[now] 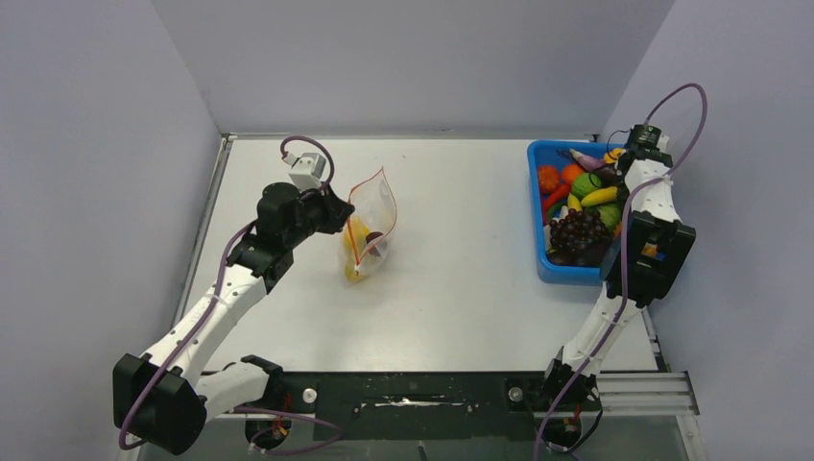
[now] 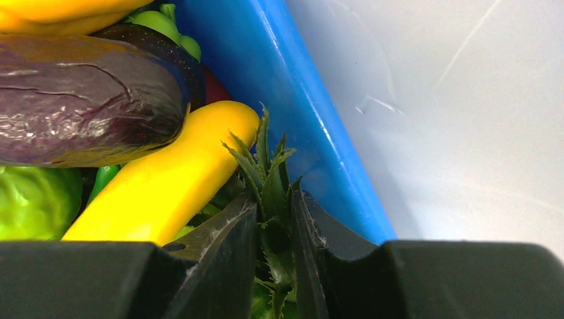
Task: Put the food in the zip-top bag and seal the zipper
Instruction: Pick up the fake fruit from the bin.
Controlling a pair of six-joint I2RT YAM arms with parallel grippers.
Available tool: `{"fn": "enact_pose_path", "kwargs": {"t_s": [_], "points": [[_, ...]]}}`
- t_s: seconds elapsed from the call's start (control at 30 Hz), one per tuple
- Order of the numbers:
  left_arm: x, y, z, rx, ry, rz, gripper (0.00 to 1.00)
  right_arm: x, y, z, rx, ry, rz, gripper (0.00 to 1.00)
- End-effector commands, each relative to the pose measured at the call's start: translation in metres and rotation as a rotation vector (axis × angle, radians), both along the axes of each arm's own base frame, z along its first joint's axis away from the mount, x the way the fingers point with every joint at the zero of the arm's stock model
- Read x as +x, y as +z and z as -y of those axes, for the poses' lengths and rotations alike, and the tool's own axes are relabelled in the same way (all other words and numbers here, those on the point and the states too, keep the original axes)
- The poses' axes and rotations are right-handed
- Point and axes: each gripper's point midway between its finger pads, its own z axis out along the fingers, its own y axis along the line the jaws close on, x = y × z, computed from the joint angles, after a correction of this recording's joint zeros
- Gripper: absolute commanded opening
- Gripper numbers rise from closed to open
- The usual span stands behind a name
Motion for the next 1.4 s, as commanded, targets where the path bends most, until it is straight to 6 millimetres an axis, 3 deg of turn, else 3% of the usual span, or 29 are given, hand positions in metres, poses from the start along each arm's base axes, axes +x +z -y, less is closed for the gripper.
{"fn": "enact_pose_path", "kwargs": {"t_s": [0.0, 0.33, 0.73, 1.0, 1.1, 1.23, 1.33, 1.37], "points": [[0.002, 0.025, 0.000, -0.036, -0.006, 0.079, 0.00, 0.003, 0.039, -0.006, -0.083, -0.008, 0.067, 0.22], [0.000, 0.029, -0.004, -0.034, 0.011, 0.095, 0.00, 0.005, 0.071, -0.034, -0.119, 0.015, 0.112, 0.19], [-0.001, 0.032, -0.008, -0.029, 0.022, 0.107, 0.00, -0.001, 0.150, -0.078, -0.152, 0.079, 0.310, 0.18], [0.001, 0.033, -0.004, -0.052, 0.019, 0.095, 0.00, -0.007, 0.190, -0.108, -0.116, 0.129, 0.473, 0.15], [0.000, 0.037, -0.002, -0.074, 0.020, 0.095, 0.00, -0.004, 0.202, -0.129, -0.090, 0.188, 0.512, 0.15], [-0.001, 0.048, 0.001, -0.105, 0.008, 0.106, 0.00, 0.000, 0.220, -0.173, -0.040, 0.333, 0.574, 0.18], [-0.001, 0.056, 0.005, -0.126, -0.006, 0.108, 0.00, 0.002, 0.240, -0.221, 0.000, 0.507, 0.641, 0.18], [-0.002, 0.058, 0.005, -0.133, -0.009, 0.107, 0.00, 0.002, 0.246, -0.245, 0.026, 0.588, 0.669, 0.18]]}}
